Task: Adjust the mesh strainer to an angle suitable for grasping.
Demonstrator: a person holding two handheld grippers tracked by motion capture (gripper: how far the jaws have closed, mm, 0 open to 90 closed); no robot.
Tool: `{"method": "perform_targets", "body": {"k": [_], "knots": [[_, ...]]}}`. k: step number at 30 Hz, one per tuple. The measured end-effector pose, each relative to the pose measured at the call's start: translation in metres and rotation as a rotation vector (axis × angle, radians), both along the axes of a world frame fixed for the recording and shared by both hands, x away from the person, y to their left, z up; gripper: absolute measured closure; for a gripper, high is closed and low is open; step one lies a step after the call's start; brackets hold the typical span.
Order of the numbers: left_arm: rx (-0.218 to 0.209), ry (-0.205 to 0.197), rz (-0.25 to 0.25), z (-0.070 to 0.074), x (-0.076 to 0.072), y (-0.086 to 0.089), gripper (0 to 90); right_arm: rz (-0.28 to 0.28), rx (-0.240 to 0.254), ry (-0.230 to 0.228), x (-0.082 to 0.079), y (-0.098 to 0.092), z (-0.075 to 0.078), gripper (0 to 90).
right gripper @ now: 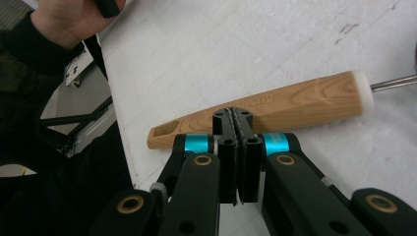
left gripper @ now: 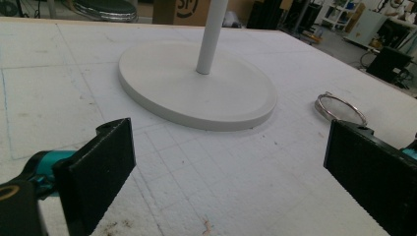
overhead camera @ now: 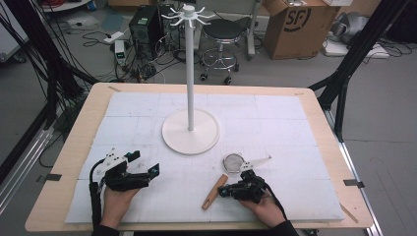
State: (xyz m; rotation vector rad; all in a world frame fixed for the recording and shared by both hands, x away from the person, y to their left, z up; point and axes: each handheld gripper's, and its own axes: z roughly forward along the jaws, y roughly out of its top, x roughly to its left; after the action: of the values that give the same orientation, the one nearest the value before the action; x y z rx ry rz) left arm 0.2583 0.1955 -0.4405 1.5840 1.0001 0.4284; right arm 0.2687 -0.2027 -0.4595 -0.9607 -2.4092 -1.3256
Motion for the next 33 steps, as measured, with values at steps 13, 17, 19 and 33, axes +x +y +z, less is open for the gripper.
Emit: {"method": "perform_targets", "body": {"k": [13,17,19,33], "knots": [[0.003,-0.001,-0.001,0.0,0.0,0.0,6.0,-0.01,0.009,0.001,0.012,0.009,0.0,89.3],[0.003,-0.001,-0.001,0.0,0.001,0.0,6.0,-0.02,0.005,-0.002,0.016,0.013,0.0,89.3],[0.001,-0.001,0.002,-0.001,0.001,0.0,6.0,-0.019,0.005,-0.001,0.016,0.014,0.0,89.3],[0.001,0.004,0.002,-0.001,0.001,0.0,5.9,-0.048,-0.007,-0.015,0.034,0.033,0.0,89.5]]}}
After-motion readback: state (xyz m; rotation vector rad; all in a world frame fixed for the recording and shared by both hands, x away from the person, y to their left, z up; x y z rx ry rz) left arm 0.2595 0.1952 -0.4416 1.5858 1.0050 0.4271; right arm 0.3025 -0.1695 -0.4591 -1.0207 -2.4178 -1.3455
